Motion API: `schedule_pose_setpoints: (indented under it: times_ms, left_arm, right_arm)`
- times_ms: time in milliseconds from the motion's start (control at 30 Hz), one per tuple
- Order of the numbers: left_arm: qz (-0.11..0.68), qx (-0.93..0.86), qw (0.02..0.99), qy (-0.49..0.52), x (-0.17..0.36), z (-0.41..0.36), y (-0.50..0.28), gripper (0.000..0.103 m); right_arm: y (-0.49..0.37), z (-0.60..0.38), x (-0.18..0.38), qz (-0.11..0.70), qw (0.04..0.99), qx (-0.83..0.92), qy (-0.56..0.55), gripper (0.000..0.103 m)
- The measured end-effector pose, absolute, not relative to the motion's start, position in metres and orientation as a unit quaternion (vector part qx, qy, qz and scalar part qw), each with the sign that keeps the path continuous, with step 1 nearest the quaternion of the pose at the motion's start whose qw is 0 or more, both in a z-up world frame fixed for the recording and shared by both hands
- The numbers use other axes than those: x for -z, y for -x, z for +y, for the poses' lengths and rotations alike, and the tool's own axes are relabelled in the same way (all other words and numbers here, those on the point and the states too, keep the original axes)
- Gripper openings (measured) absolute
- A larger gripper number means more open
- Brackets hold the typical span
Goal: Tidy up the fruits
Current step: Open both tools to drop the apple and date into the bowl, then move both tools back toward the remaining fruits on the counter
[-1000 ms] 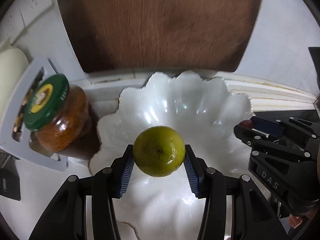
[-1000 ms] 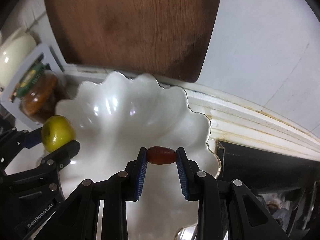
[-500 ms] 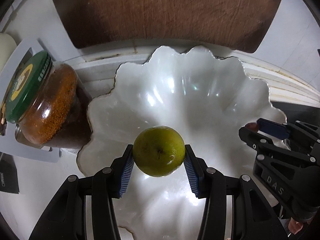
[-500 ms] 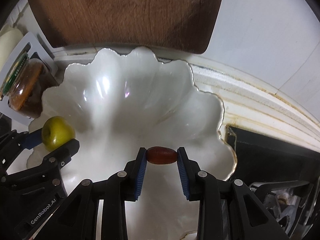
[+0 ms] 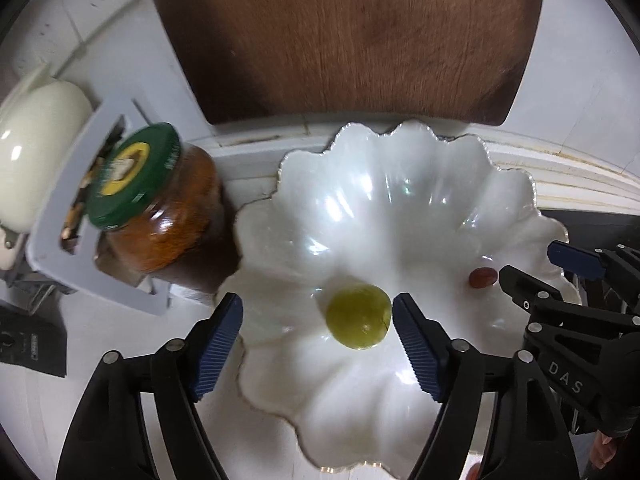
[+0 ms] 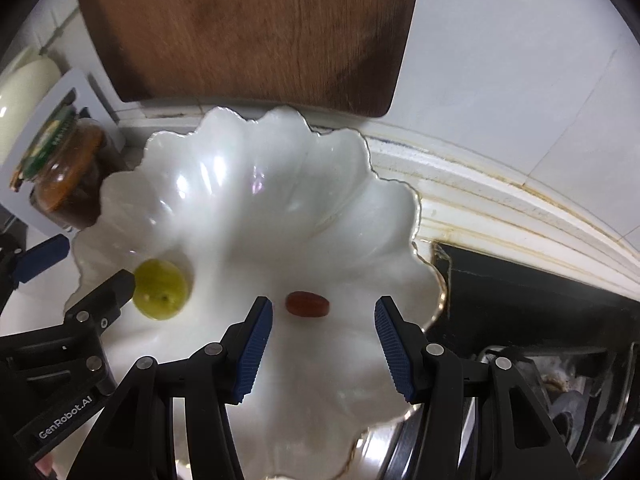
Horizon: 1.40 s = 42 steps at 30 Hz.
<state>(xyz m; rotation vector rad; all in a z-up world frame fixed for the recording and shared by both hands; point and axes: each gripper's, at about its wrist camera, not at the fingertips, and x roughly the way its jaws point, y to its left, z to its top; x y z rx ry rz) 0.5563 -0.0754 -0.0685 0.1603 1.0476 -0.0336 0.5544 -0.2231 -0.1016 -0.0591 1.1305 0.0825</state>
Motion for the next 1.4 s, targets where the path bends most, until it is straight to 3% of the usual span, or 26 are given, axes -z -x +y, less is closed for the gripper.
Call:
schedule_pose_setpoints:
  times_ms: [333,1033,1400]
  left_arm:
    - [0.455,0.009,0.887,-0.078,0.031,-0.066,-0.511,0.088]
    - [0.322,-0.018,0.943,-0.076,-0.036,-0.032,-0.379,0.092]
    - [0.294,-0.008,0.955,-0.03,-0.049,-0.012,-0.318,0.095]
  right_arm:
    - [-0.506,-0.219,0.061,0.481,0.875,-0.051,0.031,0.055]
    - [-0.396,-0.196,-0.007,0.358,0.931,-0.069,0.032,0.055]
    - [-0.342,-0.181,-0.014,0.341,0.934,-0.106,0.022,0.055]
